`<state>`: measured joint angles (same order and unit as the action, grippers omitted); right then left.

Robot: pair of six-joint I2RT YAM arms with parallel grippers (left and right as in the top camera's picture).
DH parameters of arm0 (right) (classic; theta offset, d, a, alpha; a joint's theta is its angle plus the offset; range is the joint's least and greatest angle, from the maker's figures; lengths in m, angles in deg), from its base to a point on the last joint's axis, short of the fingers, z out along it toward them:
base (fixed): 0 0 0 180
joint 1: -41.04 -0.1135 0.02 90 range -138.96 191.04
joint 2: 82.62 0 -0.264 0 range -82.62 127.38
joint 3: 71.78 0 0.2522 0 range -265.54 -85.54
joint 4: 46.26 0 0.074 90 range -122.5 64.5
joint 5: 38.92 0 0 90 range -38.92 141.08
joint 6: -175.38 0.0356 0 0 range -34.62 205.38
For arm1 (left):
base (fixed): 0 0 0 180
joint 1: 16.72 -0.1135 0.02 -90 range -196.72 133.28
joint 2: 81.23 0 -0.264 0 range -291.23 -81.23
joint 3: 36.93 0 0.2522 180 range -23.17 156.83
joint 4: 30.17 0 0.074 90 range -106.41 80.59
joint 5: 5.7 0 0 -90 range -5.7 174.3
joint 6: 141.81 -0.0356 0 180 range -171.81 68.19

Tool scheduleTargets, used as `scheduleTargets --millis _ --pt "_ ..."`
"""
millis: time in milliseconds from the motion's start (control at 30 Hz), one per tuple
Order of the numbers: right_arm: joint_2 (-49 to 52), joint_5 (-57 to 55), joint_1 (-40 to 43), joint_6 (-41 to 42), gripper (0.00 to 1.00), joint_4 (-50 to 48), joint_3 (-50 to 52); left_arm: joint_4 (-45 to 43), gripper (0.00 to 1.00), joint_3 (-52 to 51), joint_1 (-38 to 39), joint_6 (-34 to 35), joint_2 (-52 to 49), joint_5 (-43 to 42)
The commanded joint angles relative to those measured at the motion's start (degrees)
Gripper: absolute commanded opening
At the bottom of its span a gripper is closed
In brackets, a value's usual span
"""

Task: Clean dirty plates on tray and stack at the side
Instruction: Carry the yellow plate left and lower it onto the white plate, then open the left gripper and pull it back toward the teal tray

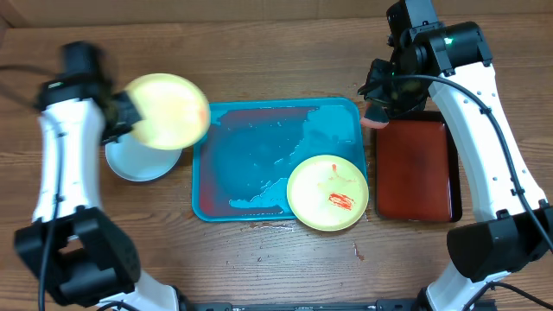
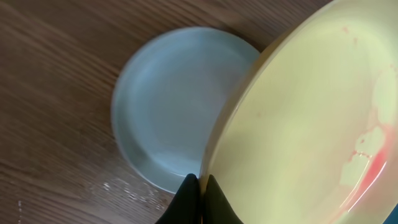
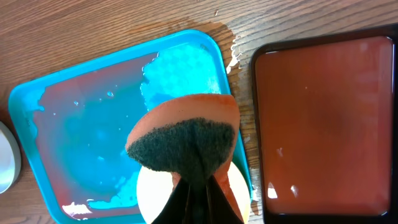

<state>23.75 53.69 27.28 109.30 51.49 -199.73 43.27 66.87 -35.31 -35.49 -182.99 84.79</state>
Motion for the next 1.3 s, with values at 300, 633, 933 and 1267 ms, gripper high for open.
scheduleTargets --millis 300,633,933,1267 --pt "-0.87 0.09 0.07 -0.33 0.04 -0.68 -0.31 -13.31 0.04 -15.98 -9.77 1.44 1.73 -2.21" --pt "-0.87 0.09 0.07 -0.33 0.04 -0.11 -0.31 -19.34 0.2 -21.33 -9.88 3.41 1.7 -1.79" --pt "-0.87 0.09 0.07 -0.33 0.04 -0.11 -0.31 -18.97 0.49 -17.99 -6.93 -4.31 1.73 -15.08" --pt "-0.85 0.07 0.07 -0.33 0.04 -0.46 -0.31 -14.29 0.55 -15.32 13.92 -11.15 1.73 -29.59"
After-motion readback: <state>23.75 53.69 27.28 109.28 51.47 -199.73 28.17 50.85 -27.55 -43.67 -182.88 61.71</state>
